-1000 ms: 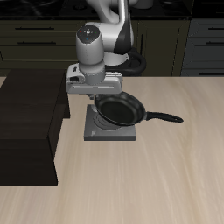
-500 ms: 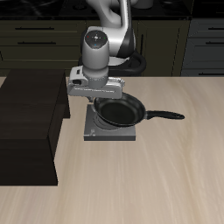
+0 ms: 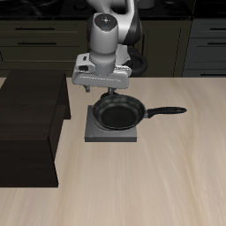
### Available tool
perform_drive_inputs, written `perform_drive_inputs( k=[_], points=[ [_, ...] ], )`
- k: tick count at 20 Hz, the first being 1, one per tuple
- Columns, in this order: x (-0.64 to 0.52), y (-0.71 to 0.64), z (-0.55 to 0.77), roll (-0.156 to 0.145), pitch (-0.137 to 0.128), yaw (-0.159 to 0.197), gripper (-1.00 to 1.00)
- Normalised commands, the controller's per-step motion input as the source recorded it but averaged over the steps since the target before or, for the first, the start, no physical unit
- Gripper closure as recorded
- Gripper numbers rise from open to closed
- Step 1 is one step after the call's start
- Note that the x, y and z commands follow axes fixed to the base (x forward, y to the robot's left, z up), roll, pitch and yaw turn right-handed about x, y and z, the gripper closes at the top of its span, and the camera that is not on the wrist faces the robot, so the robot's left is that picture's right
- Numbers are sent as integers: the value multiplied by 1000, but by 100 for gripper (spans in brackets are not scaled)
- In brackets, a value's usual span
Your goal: Place the frypan on the flat stove and turn on the stove
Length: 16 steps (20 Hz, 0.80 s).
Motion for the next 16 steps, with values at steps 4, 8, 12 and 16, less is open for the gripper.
perform_drive_inputs(
  k=[4, 8, 12, 16],
  points=[
    [-28, 102, 186, -26, -4, 14, -100],
    [-151, 161, 212, -34, 12, 28, -100],
    [-150, 89, 213, -118, -21, 63, -100],
    [-283, 310, 7, -107, 10, 95, -100]
  ],
)
